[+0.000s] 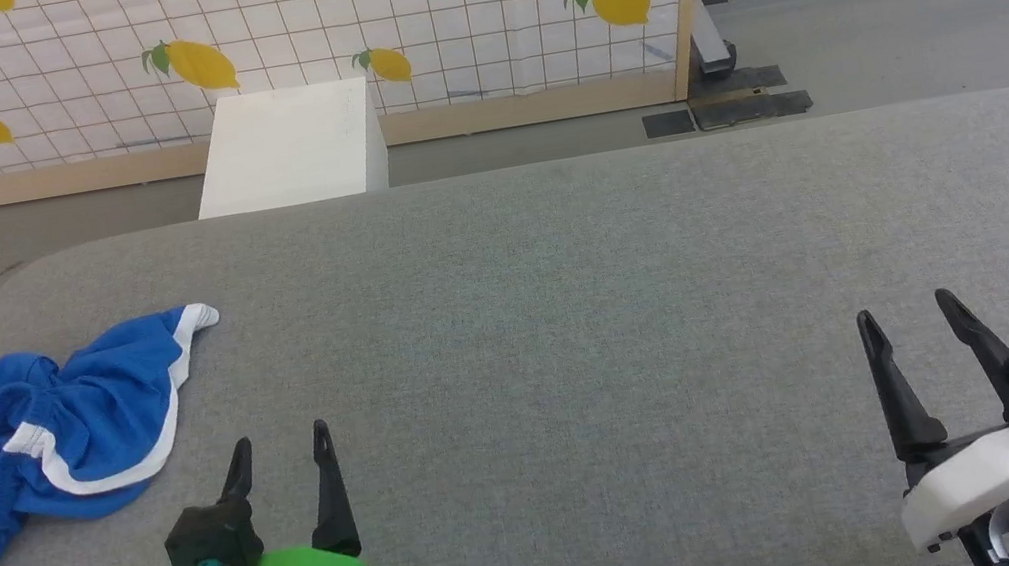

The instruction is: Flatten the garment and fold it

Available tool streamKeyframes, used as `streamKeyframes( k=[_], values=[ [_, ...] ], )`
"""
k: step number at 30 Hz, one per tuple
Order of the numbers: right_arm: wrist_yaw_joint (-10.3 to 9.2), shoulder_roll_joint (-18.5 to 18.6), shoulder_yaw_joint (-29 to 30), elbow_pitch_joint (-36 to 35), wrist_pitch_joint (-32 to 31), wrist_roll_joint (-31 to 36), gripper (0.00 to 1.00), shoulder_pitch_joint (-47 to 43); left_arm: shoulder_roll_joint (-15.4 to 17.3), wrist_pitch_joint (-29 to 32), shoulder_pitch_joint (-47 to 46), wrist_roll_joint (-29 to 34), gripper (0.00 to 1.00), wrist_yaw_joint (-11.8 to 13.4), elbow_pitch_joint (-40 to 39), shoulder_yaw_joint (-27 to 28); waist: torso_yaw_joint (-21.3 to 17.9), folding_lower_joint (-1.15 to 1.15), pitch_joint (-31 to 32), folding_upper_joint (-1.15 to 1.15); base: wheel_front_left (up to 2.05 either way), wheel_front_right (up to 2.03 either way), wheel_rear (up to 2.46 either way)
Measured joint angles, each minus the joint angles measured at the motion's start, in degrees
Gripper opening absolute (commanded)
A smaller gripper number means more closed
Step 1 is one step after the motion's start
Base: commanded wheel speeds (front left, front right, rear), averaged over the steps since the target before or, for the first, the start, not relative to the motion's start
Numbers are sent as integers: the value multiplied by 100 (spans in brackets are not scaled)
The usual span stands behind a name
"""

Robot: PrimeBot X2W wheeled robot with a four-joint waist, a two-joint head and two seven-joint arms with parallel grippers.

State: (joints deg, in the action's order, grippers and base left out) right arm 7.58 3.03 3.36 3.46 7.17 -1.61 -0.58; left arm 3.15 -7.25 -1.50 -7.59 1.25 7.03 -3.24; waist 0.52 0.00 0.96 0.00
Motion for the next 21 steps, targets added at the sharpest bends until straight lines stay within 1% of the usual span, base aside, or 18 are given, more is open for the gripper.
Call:
streamKeyframes(
  k=[21],
  values=[
    [0,-1,40,188,250,-94,100,64,-1,-250,-63,-272,100,41,157,-99,27,0,12,0,0,0,0]
  ],
)
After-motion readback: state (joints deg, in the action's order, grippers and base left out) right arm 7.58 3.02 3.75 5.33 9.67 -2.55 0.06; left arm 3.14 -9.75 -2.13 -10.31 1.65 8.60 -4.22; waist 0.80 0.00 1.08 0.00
